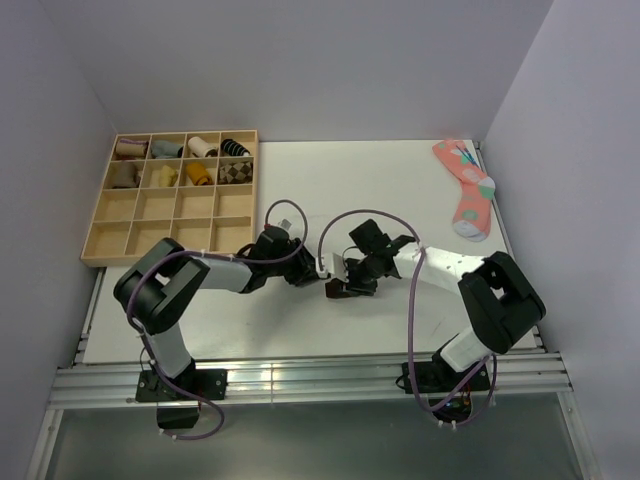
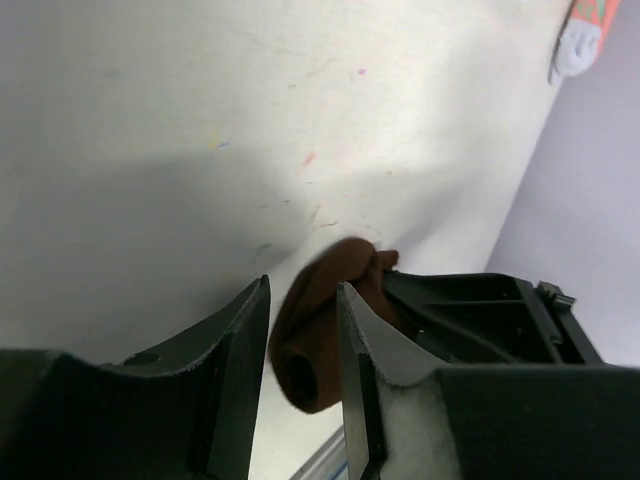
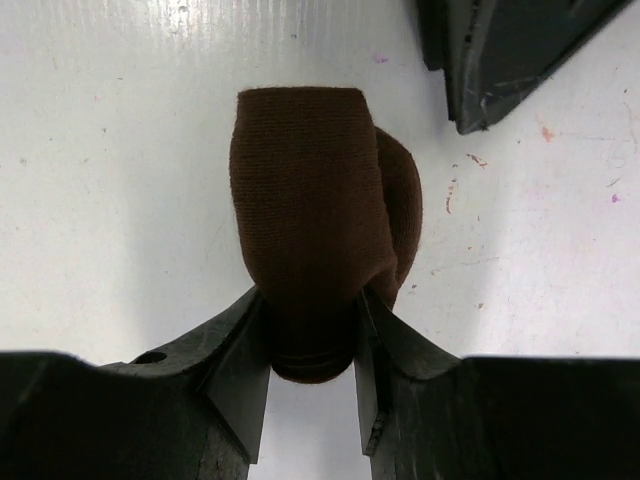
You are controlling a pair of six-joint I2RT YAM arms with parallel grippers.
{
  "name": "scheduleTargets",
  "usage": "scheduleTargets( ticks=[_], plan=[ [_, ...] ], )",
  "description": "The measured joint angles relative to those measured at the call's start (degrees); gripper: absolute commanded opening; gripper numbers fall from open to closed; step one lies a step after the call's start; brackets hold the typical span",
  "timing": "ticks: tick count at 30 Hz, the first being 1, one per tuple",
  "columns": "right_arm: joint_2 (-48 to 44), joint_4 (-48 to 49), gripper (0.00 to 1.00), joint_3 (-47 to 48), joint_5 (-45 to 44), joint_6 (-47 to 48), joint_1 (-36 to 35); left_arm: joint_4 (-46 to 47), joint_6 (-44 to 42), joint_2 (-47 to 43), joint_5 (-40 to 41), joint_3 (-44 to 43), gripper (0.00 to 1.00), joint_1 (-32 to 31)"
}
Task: Roll the socks
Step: Roll the sock at the center of the board, then pick up the sock at the center of the board.
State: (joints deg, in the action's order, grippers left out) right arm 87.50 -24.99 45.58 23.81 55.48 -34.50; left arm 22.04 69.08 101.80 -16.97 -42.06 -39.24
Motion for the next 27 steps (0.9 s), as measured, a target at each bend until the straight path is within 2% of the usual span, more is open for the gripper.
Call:
scheduleTargets(
  ticks=[5,12,19,27],
  plan=[
    [1.46,-1.68,0.06,1.95,-0.59,-1.88,-0.15,-0.11,3.08,-5.29,7.98,5.03,0.43,-2.89],
    [2.01,-1.92,0.05,2.64,-1.55,-5.64,-0.31,-0.24,12.9,-16.22,25.09,11.69,0.48,-16.96],
    [3.37,-3.04,0.05,4.26,-1.99,-9.42,-0.35,-2.01,26.14,-14.51,41.97,11.26,0.53,-30.34],
    [4.5,-4.09,0.05,5.6,-1.88,-12.9,-0.35,-1.92,40.15,-6.4,52.46,8.85,0.56,-34.07]
  ],
)
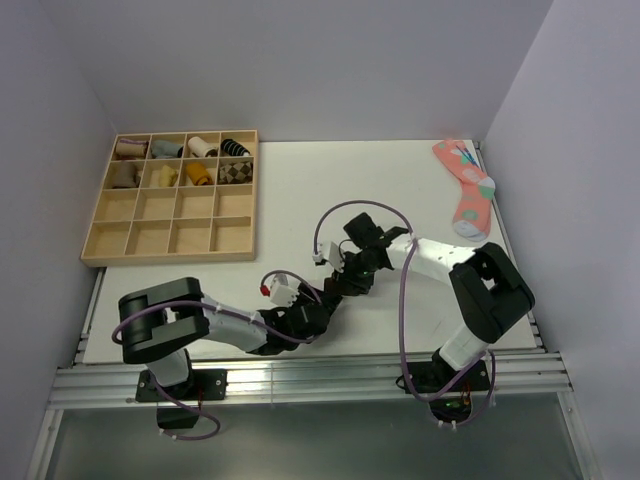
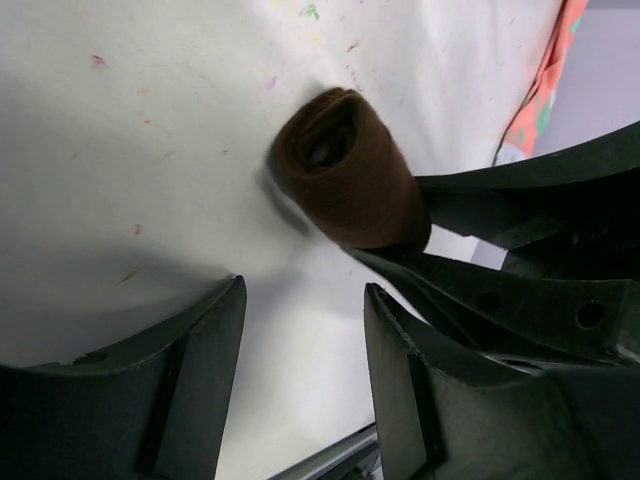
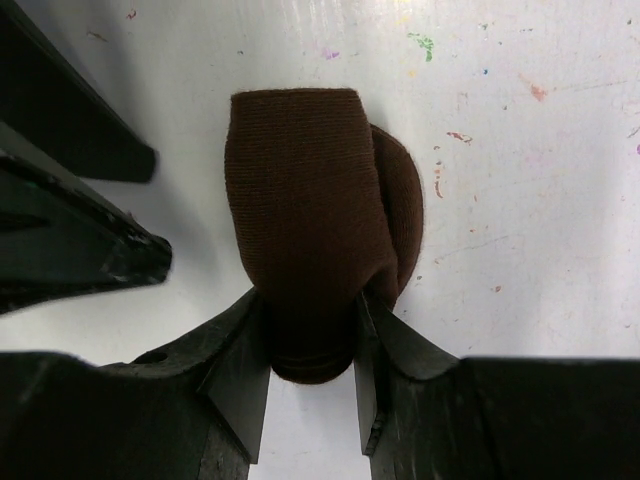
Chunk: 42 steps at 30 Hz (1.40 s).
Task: Roll the socks
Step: Pick up the sock at the center of the board.
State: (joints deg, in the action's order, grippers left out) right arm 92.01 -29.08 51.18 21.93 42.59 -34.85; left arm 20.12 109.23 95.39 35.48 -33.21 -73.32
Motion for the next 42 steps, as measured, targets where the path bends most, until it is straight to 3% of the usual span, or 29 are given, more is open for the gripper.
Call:
scheduleTargets(
  ticks=[8,24,42],
  plan=[
    [0.33,-0.11,0.04,0.31,0.22,-2.47,0.0,4.17,4.22,5.66,5.42,-2.89,0.56,-0.76],
    [2.05,-2.32,0.04,2.43,1.92,-5.55,0.61,4.55,5.57,8.44,13.07,-4.2,0.56,-2.8],
    [2.25,-3.54,0.03,2.47,4.92,-7.82,0.61,12.52,6.43,12.52,18.4,-3.39,0.58,-2.75]
  ],
)
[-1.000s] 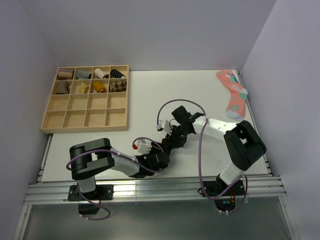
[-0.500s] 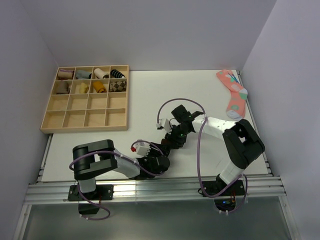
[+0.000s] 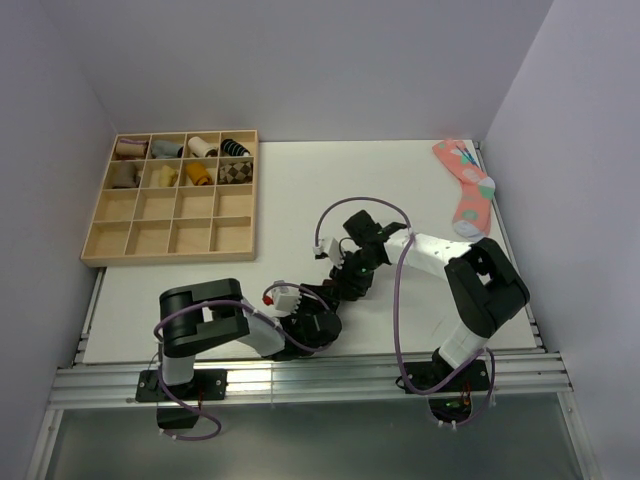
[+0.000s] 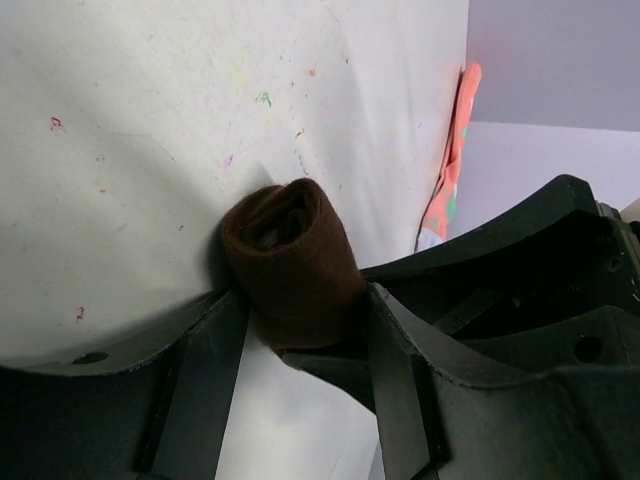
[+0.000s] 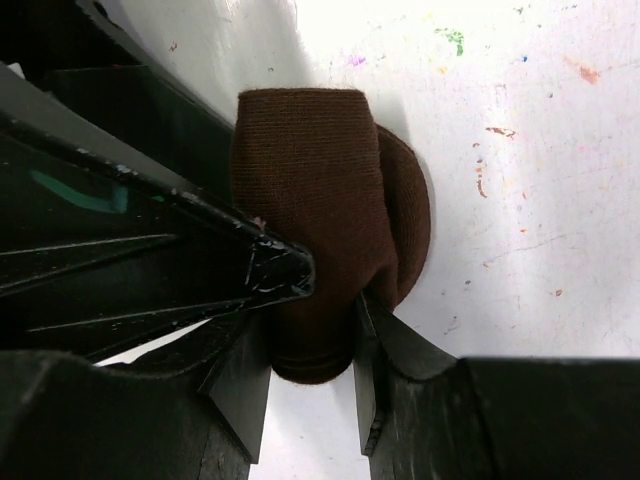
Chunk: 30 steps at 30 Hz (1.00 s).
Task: Roll the socks
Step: Pick up the sock at the center of the board.
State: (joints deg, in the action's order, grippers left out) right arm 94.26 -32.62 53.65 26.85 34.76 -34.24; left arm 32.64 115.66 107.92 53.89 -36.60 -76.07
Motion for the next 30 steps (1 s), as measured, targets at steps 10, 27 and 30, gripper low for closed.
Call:
scheduleTargets(
  ticks=[10,27,30],
  plan=[
    [-0.09,-2.29,0.03,0.35,1.18,0.13,0.74,4.17,0.66,2.47,0.02,-0.42,0.58,0.2],
    [-0.09,-9.27,0.03,1.62,4.76,1.2,1.68,7.48,1.03,4.09,-3.15,-0.83,0.5,0.02],
    [-0.04,-10.19,0.03,1.95,5.16,1.25,1.9,8.15,1.11,4.48,-3.32,-0.94,0.5,-0.15]
  ],
)
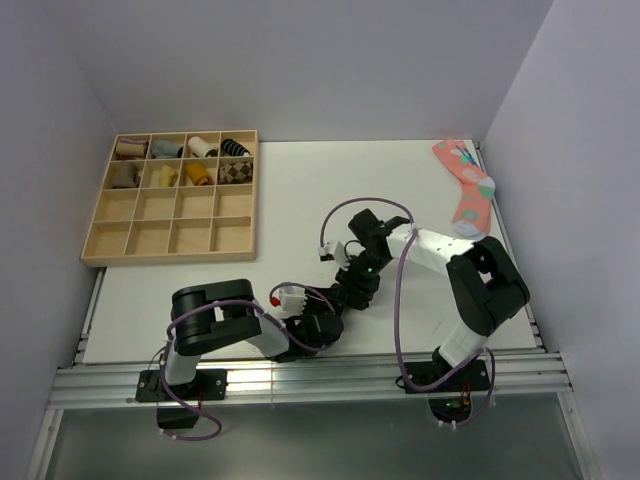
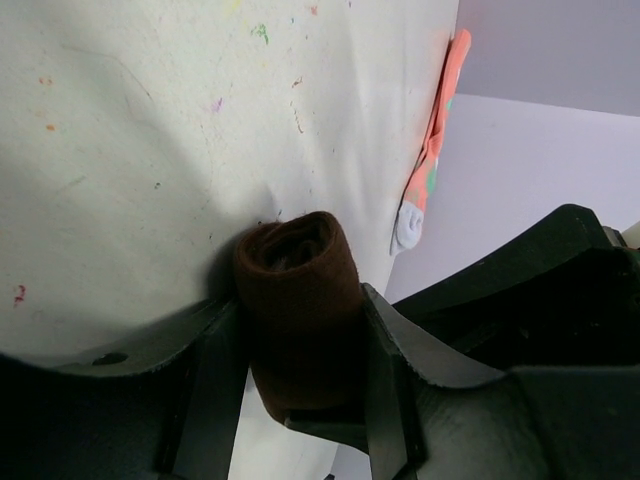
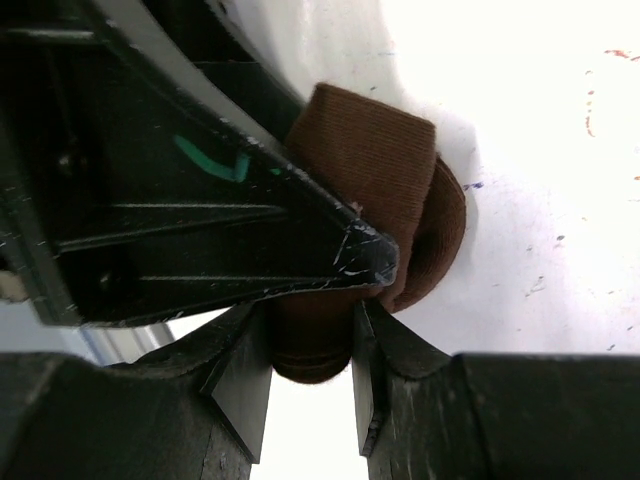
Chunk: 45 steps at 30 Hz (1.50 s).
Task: Roll the socks
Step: Pick up the sock at the center of the board.
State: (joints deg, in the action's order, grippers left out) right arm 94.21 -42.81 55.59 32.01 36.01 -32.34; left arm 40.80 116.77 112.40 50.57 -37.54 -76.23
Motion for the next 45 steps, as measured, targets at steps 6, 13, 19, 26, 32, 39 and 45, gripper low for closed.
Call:
scheduleTargets(
  ticks=[6,13,19,26,32,39,45],
  plan=[
    [2.21,-4.57,0.03,2.95,2.34,1.95,0.94,0.39,0.2,0.09,-0.24,0.02,0.51,-0.15],
    [3.56,-8.07,0.03,4.59,4.87,4.96,2.01,0.57,0.57,0.09,-0.42,0.02,0.53,-0.28],
    [3.65,-9.75,0.03,4.92,6.49,6.51,2.23,0.98,0.57,0.09,-0.74,0.02,0.54,-0.42],
    [6.34,-12.7,0.03,6.95,8.35,8.5,2.45,1.22,0.57,0.13,-0.96,0.0,0.54,-0.42],
    [7.89,-15.34,0.03,8.44,9.27,11.17,2.67,1.86,0.59,0.37,-0.96,0.02,0.51,-0.48],
    [9.88,-16.52,0.03,8.98,9.9,12.76,2.71,2.49,0.61,0.7,-1.36,0.2,0.36,-0.52],
    [10.49,-16.61,0.14,9.05,10.69,12.72,2.71,3.43,0.57,0.74,-1.6,0.79,0.13,-0.59]
  ],
)
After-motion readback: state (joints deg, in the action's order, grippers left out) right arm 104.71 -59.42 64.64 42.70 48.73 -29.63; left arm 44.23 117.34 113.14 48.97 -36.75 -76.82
